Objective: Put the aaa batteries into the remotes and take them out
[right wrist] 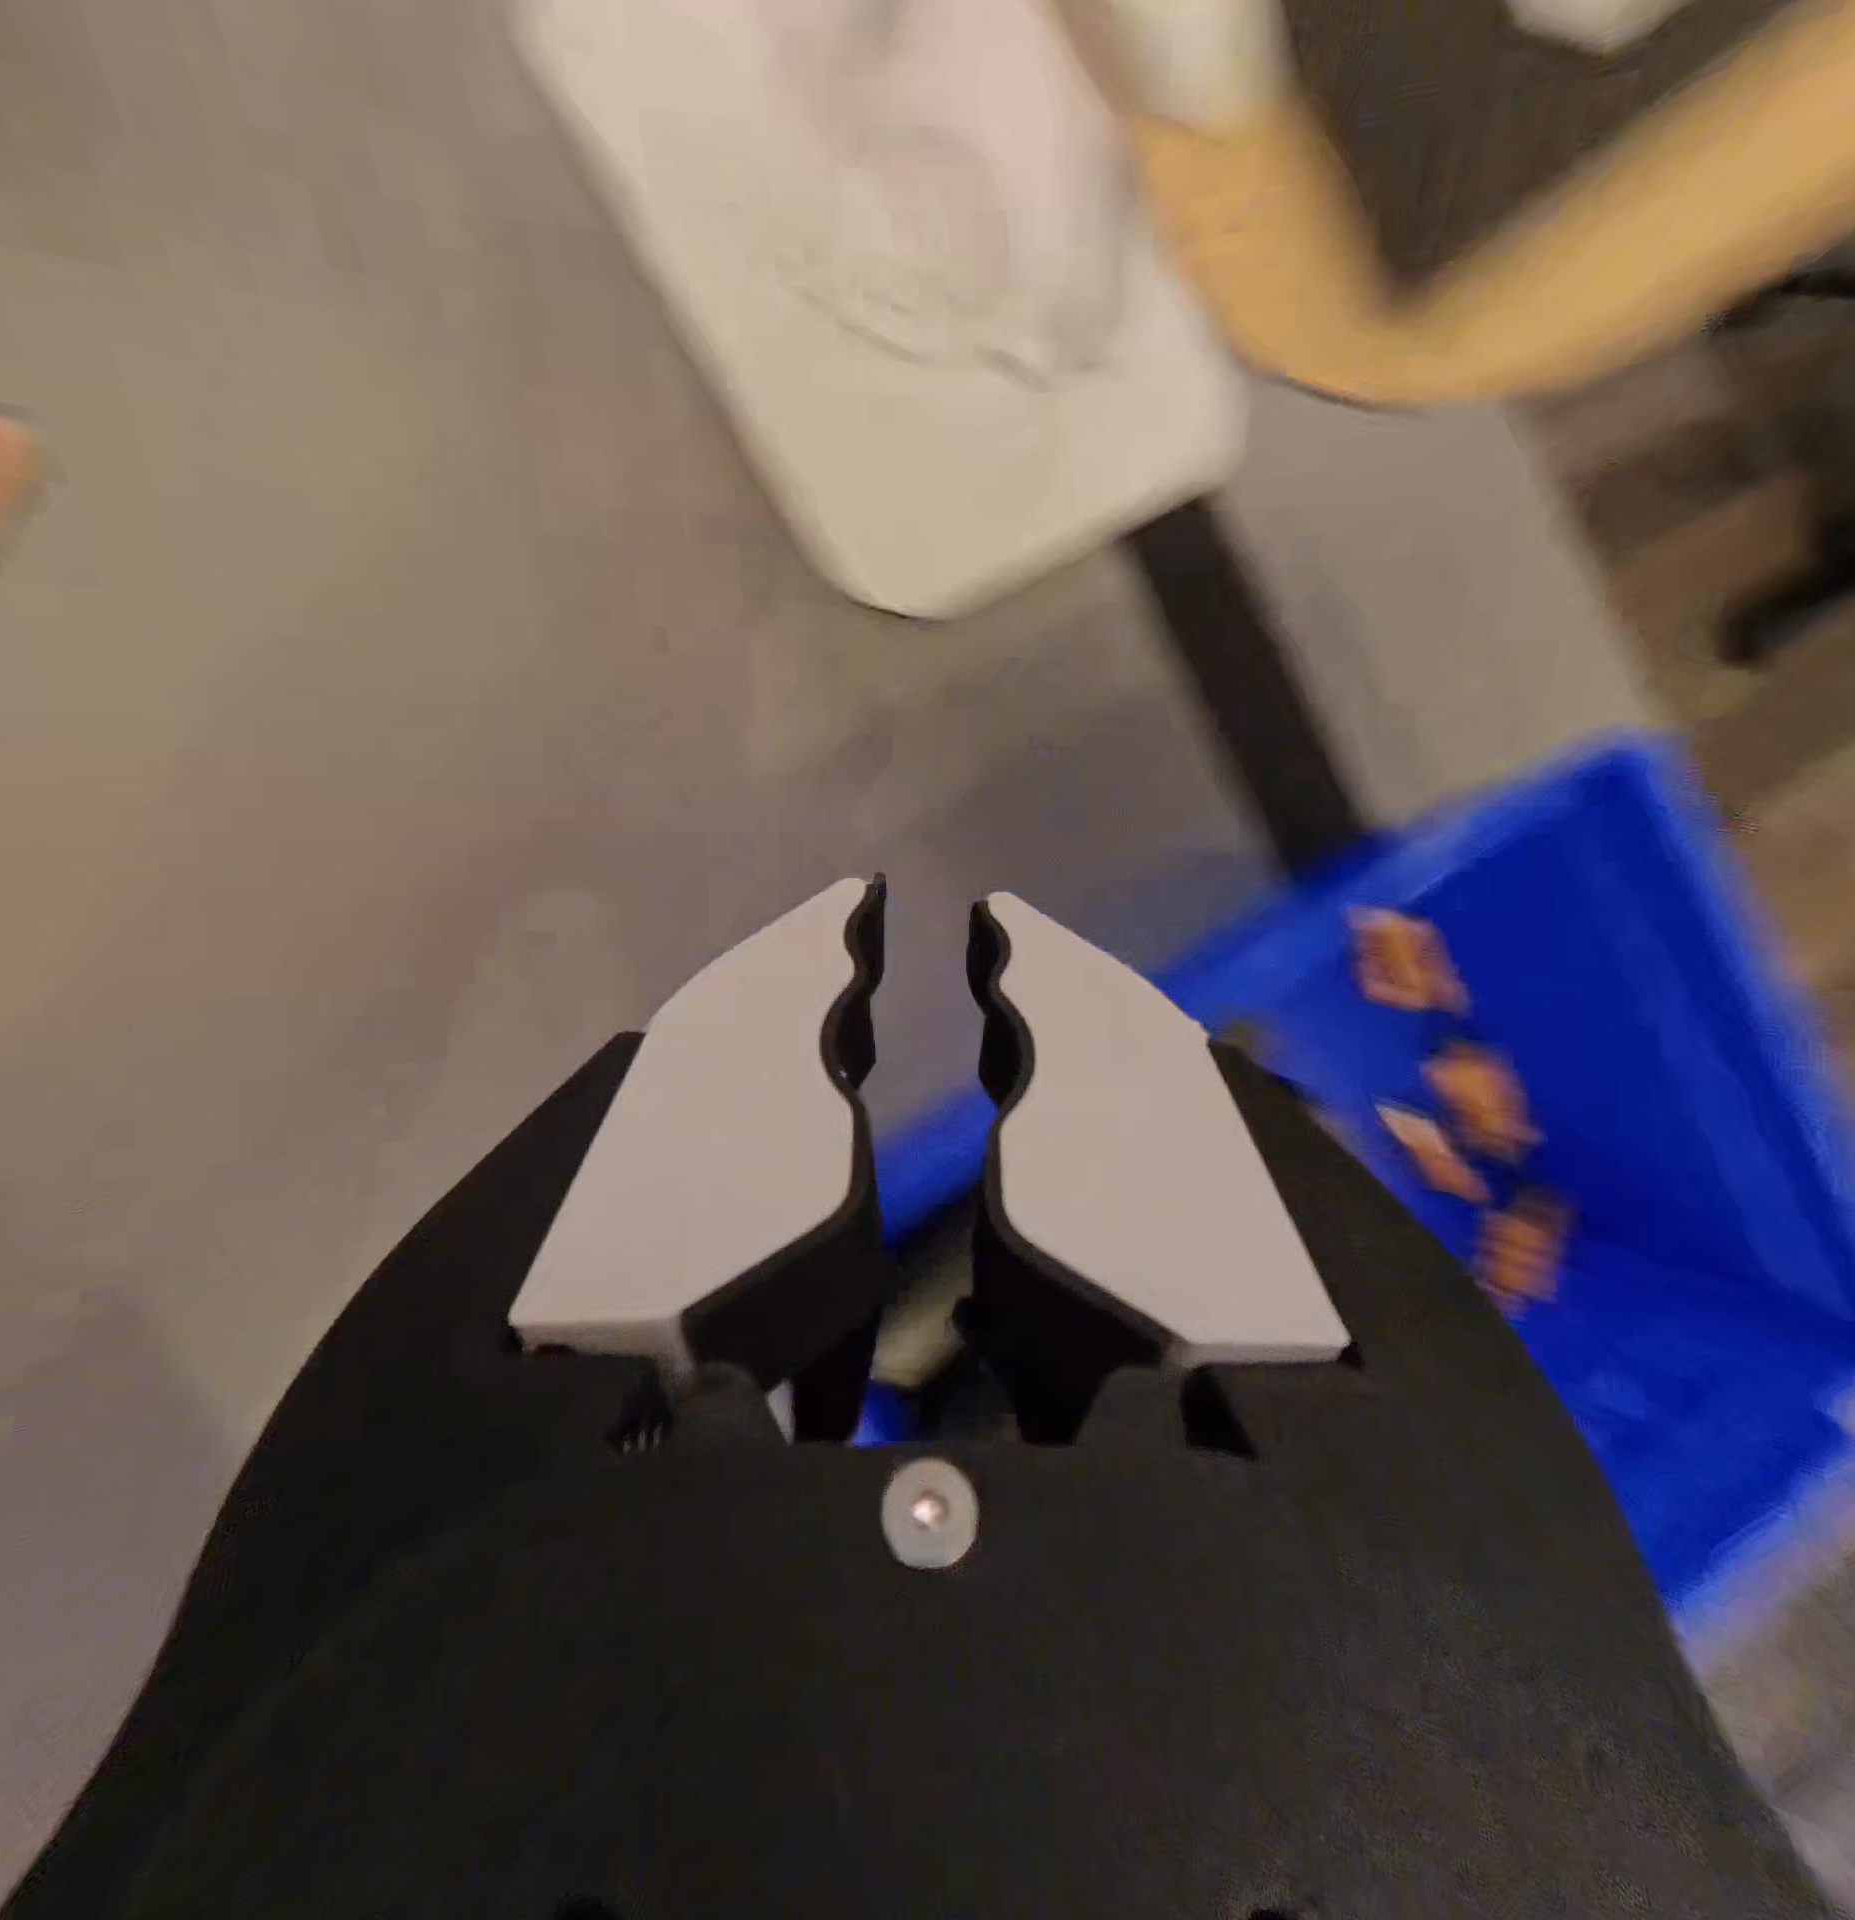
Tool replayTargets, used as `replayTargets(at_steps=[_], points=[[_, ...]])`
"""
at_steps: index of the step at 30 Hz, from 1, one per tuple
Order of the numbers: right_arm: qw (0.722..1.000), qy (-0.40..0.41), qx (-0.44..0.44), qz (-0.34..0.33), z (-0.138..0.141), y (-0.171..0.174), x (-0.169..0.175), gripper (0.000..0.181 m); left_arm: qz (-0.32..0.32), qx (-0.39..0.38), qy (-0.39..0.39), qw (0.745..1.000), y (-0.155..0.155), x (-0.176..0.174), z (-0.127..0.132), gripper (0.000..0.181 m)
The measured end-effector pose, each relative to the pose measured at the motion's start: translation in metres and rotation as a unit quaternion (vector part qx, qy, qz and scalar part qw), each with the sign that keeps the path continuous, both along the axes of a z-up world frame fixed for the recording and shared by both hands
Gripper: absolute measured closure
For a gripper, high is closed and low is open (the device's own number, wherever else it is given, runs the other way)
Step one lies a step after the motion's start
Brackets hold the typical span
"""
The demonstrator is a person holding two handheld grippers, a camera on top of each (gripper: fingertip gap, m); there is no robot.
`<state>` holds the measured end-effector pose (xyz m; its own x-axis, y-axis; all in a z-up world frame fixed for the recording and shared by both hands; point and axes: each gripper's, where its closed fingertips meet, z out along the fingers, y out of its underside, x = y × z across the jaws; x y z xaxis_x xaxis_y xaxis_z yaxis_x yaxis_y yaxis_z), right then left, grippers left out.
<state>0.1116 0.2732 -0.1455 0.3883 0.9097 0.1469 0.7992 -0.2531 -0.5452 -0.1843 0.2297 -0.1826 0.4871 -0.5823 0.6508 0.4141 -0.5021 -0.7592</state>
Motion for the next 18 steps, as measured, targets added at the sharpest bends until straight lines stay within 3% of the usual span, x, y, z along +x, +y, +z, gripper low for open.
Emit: replayTargets(at_steps=[3,5,8,11,13,15,18], points=[[0.997,0.032,-0.061,0.026,-0.031,-0.094,-0.082,0.161,0.002,-0.001,-0.005,1.0,0.0,-0.002,0.001,0.176],[0.994,0.038,-0.101,0.027,-0.062,-0.136,-0.127,0.151,0.003,-0.001,-0.01,1.0,0.0,-0.003,0.001,0.175],[0.99,0.052,-0.132,0.005,-0.1,-0.161,-0.175,0.143,0.008,-0.002,-0.019,1.0,0.0,-0.007,0.003,0.175],[0.994,0.013,-0.107,-0.012,-0.13,-0.158,-0.196,0.145,0.014,-0.003,-0.028,1.0,0.001,-0.012,0.004,0.175],[0.993,0.023,-0.114,-0.001,-0.132,-0.16,-0.208,0.168,0.018,-0.005,-0.035,0.999,0.001,-0.015,0.004,0.175],[0.995,0.002,-0.092,0.029,-0.13,-0.16,-0.208,0.172,0.019,-0.006,-0.04,0.999,0.001,-0.018,0.005,0.174],[0.995,0.074,-0.045,0.049,-0.08,-0.138,-0.189,0.172,0.018,-0.007,-0.041,0.999,0.0,-0.019,0.005,0.174]])
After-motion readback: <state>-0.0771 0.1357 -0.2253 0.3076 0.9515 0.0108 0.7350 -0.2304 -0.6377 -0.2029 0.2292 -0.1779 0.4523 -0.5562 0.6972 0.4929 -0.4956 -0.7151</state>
